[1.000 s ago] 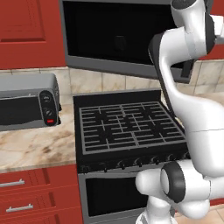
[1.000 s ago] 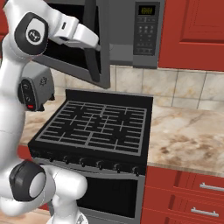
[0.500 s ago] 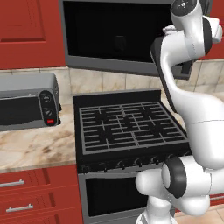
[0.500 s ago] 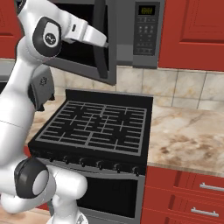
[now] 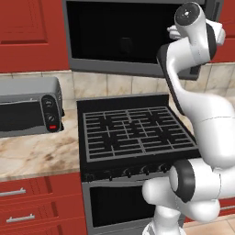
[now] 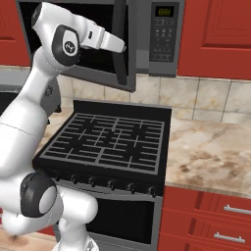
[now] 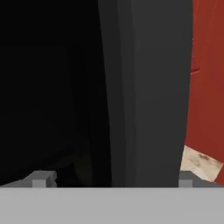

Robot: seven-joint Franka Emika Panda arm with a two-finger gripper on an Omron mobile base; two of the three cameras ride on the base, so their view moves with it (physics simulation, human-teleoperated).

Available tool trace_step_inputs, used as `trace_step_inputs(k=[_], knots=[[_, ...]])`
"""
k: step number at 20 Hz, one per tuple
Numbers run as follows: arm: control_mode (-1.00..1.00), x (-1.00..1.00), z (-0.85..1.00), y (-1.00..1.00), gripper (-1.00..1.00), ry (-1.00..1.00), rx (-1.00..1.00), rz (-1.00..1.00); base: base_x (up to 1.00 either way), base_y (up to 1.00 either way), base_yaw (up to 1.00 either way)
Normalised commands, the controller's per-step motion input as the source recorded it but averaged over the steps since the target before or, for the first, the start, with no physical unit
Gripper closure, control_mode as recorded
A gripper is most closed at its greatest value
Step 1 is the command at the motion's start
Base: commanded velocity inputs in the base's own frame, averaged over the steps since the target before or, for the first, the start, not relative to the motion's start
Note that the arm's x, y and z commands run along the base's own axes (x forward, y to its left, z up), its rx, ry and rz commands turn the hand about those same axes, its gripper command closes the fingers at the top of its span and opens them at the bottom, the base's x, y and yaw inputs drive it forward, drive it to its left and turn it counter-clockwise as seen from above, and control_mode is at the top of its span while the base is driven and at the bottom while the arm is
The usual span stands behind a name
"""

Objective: Pick the mug from the counter and place it inside the microwave. Then close the microwave.

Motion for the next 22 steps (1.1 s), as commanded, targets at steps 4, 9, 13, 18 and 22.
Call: trace_step_inputs(k=[4, 9, 13, 18, 22], knots=[[-1.0, 0.41, -0.01, -0.01, -1.0, -0.04, 0.0, 0.0, 0.0, 0.0, 0.0], [-1.0, 0.31, 0.0, -0.05, -1.0, -0.01, 0.0, 0.0, 0.0, 0.0, 0.0], [-1.0, 0.28, 0.0, -0.04, -1.0, 0.0, 0.0, 0.0, 0.0, 0.0, 0.0], [-1.0, 0.38, 0.0, -0.05, -1.0, 0.0, 0.0, 0.0, 0.0, 0.0, 0.0], [-1.0, 0.43, -0.02, -0.05, -1.0, 0.0, 0.0, 0.0, 0.0, 0.0, 0.0]])
